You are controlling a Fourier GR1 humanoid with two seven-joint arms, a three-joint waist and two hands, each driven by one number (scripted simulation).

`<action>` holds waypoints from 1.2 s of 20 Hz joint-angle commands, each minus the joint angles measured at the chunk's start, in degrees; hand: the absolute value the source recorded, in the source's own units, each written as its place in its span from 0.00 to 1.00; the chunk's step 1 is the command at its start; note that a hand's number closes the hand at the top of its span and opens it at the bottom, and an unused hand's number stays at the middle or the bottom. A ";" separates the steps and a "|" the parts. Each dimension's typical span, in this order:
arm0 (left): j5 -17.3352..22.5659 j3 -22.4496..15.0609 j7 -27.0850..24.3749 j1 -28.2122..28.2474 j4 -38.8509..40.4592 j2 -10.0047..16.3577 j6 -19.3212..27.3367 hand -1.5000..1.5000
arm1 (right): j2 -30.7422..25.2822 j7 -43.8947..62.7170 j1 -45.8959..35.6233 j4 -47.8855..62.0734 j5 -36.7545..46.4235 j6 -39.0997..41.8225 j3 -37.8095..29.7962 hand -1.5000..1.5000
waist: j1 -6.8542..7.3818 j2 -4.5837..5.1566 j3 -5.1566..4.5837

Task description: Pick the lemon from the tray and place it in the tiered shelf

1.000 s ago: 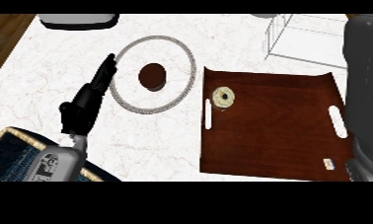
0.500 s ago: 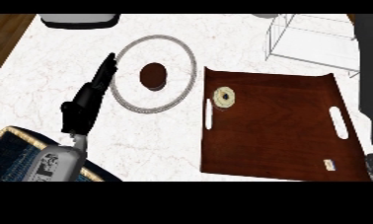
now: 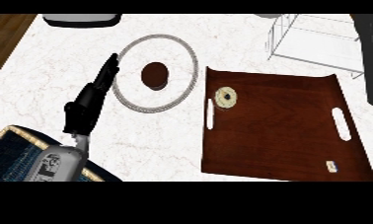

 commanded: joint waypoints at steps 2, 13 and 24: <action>0.12 -1.63 -0.20 1.34 1.16 -2.30 -0.03 0.50 | 1.93 -4.74 0.87 1.60 -8.25 -13.19 -6.92 1.00 | -0.02 0.68 -0.77; 0.04 -1.54 0.85 1.92 -0.49 -1.48 0.54 0.50 | -4.29 -21.38 -1.93 16.52 -19.08 -19.83 -13.07 1.00 | 0.21 0.47 -0.86; 1.16 1.60 0.38 -1.79 4.08 -0.90 -0.06 0.50 | -7.44 -6.98 1.89 21.68 -7.74 -22.79 -11.73 0.00 | -1.00 0.34 -0.91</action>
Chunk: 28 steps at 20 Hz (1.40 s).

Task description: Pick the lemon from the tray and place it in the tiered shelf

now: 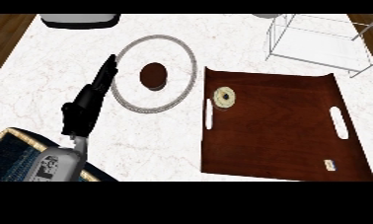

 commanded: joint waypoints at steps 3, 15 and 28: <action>-1.02 0.21 -0.38 -1.06 3.20 -2.32 0.71 0.50 | 0.42 0.46 1.25 -1.45 -3.14 -2.43 -1.72 0.00 | -0.60 0.39 -0.86; -0.23 0.46 -0.01 0.52 1.16 -1.99 0.87 0.50 | 2.53 -1.54 0.66 -11.32 -14.08 2.98 -2.50 0.00 | -0.90 0.11 -0.87; 0.20 0.61 -3.82 3.98 3.22 -1.39 0.50 0.50 | -9.00 11.14 0.71 -26.35 -18.06 4.87 -11.88 0.00 | -2.27 -0.14 -0.93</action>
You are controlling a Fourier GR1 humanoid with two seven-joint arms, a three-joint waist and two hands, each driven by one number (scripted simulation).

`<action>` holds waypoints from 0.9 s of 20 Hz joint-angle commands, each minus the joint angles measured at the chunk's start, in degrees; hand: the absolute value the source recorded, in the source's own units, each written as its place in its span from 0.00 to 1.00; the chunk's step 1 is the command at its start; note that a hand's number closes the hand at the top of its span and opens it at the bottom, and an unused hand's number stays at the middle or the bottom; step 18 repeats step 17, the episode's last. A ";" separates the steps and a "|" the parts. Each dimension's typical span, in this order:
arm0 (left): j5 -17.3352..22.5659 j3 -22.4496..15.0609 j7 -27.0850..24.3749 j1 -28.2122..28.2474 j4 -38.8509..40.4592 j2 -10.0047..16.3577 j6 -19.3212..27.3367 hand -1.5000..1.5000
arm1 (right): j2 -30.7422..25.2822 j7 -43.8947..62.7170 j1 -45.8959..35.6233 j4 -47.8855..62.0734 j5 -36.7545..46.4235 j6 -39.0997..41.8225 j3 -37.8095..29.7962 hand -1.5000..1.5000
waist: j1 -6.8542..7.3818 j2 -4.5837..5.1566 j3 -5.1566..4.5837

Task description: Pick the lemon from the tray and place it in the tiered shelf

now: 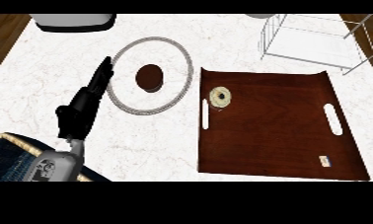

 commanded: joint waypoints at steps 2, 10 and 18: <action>-1.08 -0.88 2.23 0.58 -0.53 -1.36 1.16 0.50 | -3.96 7.94 6.45 -7.98 -1.20 4.57 -4.21 0.00 | -0.72 0.36 -0.74; 1.09 1.53 1.47 2.82 -0.10 0.63 0.64 0.50 | -14.38 16.16 19.36 -22.00 -14.18 30.04 -14.93 0.00 | -4.13 -0.42 -0.70; 0.35 0.78 -0.82 3.43 -0.02 0.29 0.53 0.50 | -12.84 13.24 36.98 -34.49 -26.24 42.07 -31.07 0.00 | -2.84 0.18 -0.66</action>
